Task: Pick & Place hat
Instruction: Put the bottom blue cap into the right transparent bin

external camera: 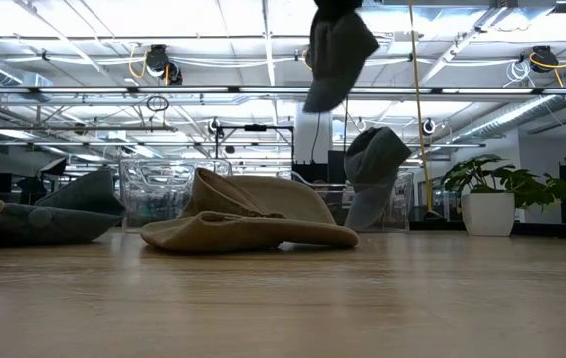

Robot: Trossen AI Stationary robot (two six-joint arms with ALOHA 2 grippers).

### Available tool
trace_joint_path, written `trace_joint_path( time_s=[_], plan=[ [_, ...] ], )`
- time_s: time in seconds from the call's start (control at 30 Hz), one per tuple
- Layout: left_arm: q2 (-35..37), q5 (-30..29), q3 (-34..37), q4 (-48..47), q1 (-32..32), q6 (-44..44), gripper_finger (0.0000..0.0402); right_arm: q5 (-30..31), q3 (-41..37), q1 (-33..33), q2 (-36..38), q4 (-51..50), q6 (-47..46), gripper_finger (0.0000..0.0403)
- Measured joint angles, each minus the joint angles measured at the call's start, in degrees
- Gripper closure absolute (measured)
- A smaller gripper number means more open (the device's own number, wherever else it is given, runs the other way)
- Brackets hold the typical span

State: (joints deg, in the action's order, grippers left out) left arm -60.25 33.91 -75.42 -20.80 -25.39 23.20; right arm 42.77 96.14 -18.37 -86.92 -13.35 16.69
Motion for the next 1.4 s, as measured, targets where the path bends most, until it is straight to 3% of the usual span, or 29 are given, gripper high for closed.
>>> trace_joint_path(
  time_s=[0.37, 1.0, 1.27, 1.4],
  plan=[
    [0.0, 0.0, 0.0, 0.0, 0.0, 0.0, 0.0270, -5.5, 0.0, -3.9, -6.0, -10.9, -12.7, 0.0399],
    [0.0, 0.3, 0.0, -0.4, 0.0, 0.3, 0.0270, -3.5, -0.3, -3.8, -12.8, -20.9, -28.7, 0.0399],
    [-0.1, 0.3, 0.0, -0.3, 0.0, 1.0, 0.0270, 0.6, -4.4, -2.9, -11.3, -22.3, -34.5, 0.0399],
    [-0.2, 0.4, 0.0, -0.5, 0.0, 5.0, 0.0270, -0.6, -8.1, -3.6, -11.4, -23.1, -36.7, 0.0399]
  ],
)
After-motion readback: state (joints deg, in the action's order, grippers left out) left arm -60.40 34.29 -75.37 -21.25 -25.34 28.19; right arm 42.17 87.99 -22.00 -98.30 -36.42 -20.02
